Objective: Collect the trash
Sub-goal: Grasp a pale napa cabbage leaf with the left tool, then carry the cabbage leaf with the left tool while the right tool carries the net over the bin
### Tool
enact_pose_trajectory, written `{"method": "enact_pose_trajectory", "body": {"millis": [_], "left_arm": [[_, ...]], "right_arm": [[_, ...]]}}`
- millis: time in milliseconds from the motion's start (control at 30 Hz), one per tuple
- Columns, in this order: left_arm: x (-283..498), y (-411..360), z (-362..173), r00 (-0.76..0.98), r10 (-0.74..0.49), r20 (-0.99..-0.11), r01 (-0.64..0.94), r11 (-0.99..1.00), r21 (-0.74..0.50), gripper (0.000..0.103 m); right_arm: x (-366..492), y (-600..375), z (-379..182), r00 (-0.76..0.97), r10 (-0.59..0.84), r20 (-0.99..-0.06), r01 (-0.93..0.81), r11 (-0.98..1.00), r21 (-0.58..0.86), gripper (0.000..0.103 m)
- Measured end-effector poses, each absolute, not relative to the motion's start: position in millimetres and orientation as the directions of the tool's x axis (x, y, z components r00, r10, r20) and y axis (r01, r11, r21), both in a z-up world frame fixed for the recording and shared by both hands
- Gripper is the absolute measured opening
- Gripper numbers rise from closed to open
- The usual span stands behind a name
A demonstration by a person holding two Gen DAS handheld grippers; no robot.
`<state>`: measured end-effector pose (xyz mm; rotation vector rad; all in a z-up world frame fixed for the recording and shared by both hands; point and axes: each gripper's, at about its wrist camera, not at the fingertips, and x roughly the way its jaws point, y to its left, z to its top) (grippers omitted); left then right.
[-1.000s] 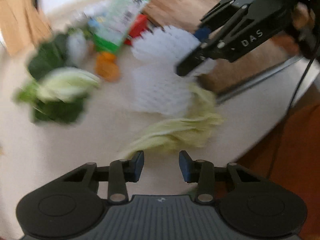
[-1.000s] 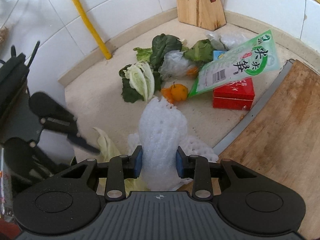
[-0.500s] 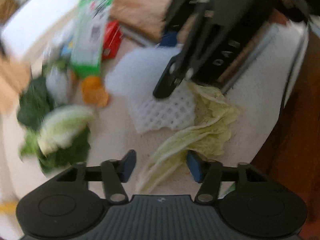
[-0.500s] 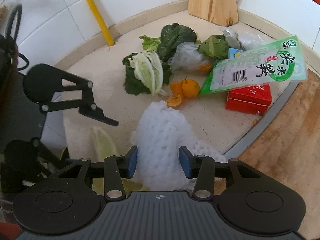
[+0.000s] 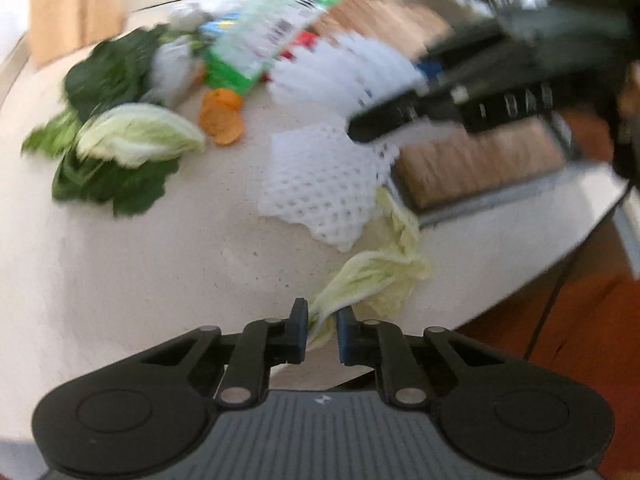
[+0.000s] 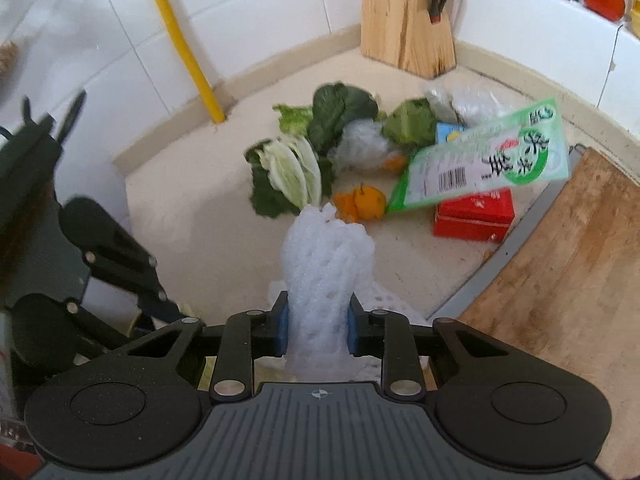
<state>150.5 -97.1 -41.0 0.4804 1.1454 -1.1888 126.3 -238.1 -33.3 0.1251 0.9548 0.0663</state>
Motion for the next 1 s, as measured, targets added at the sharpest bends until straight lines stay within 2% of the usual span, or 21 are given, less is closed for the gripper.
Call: {"method": "enact_pose_trajectory", "body": {"millis": [200, 267, 467, 667, 1000], "left_arm": [[157, -81, -48, -0.014, -0.588, -0.809, 0.786, 0.494, -0.372, 0.007], [159, -75, -49, 0.002, -0.645, -0.764, 0.732, 0.521, -0.438, 0.007], [163, -47, -35, 0.106, -0.739, -0.665, 0.626, 0.569, -0.533, 0.007], [165, -27, -22, 0.224, -0.773, -0.594, 0.562, 0.600, -0.569, 0.007], [167, 4, -11, 0.370, -0.765, -0.526, 0.485, 0.643, -0.593, 0.007]], "right_arm": [[126, -235, -38, 0.578, 0.107, -0.809, 0.019, 0.989, 0.144, 0.033], [126, -235, -41, 0.576, 0.102, -0.811, 0.031, 0.989, 0.146, 0.033], [124, -225, -37, 0.599, 0.113, -0.793, 0.015, 0.988, 0.153, 0.033], [126, -217, -30, 0.625, 0.124, -0.771, -0.008, 0.988, 0.152, 0.032], [135, -200, -14, 0.662, 0.157, -0.733, -0.066, 0.986, 0.151, 0.032]]}}
